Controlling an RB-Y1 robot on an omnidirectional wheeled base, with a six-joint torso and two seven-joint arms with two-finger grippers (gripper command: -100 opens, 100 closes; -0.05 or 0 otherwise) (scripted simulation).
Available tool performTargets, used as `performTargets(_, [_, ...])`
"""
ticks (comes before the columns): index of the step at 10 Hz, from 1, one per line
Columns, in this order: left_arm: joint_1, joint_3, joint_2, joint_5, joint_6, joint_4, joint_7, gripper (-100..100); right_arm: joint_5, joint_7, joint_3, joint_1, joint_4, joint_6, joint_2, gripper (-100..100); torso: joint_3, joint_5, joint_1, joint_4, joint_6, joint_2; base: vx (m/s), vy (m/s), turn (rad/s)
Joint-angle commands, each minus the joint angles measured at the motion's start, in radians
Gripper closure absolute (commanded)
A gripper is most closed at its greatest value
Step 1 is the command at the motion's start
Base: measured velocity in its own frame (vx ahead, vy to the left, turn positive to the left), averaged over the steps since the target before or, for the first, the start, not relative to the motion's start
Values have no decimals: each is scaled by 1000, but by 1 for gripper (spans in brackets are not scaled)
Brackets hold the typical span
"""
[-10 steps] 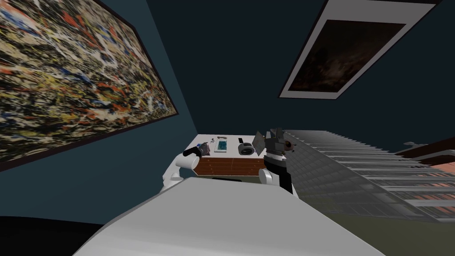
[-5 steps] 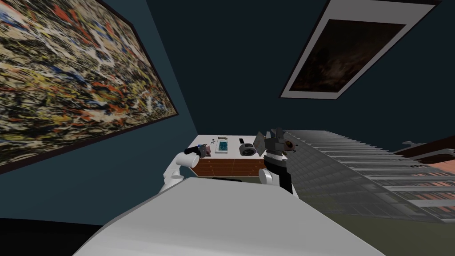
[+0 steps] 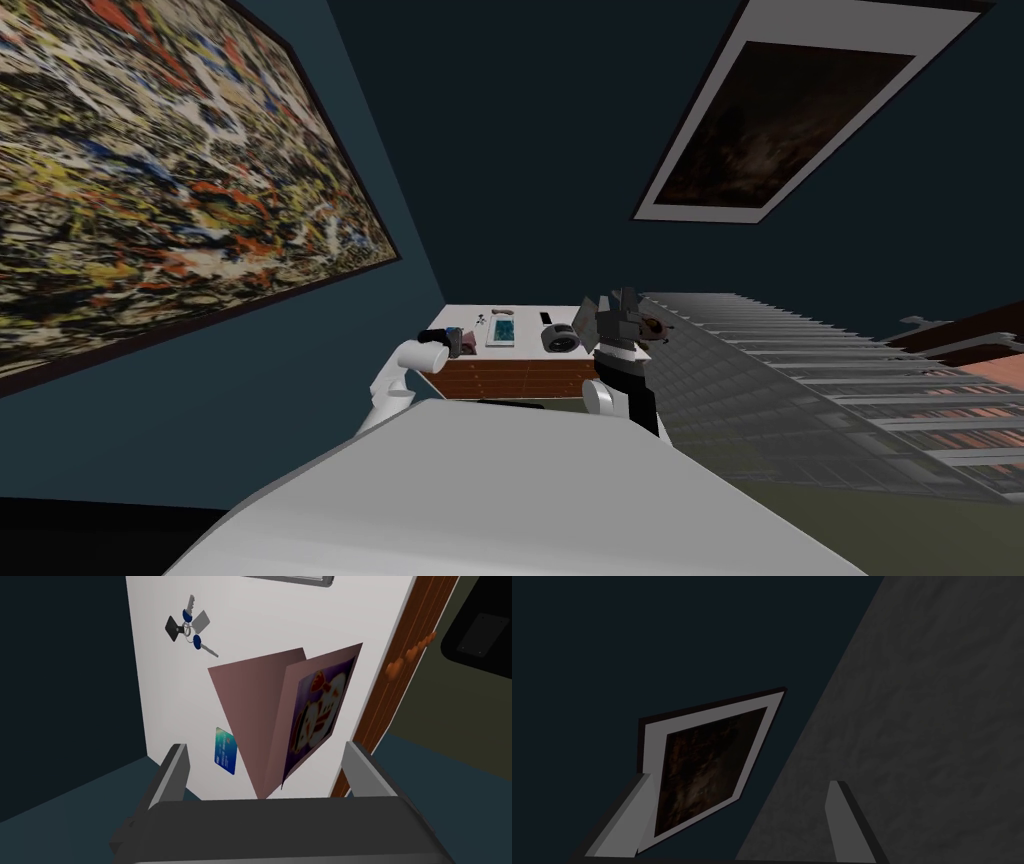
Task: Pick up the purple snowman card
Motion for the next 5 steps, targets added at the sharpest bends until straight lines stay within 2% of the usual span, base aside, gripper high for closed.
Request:
performTargets(1, [-6, 8, 3, 0, 41, 3, 6, -100, 0, 0, 0, 0, 0, 0, 0, 0, 0, 0, 0, 0, 0, 0, 35, 56, -22])
performTargets(3, [-16, 14, 4, -3, 78, 11, 12, -100, 0, 0, 0, 0, 0, 0, 0, 0, 0, 0, 1, 0, 0, -1, 34, 50, -18])
performTargets(4, [-14, 12, 3, -2, 64, 8, 10, -100, 0, 0, 0, 0, 0, 0, 0, 0, 0, 0, 1, 0, 0, -1, 16, 26, -8])
performTargets(5, [-14, 12, 4, -2, 69, 9, 11, 0, 0, 0, 0, 0, 0, 0, 0, 0, 0, 0, -1, 0, 0, 0, 0, 0, 0])
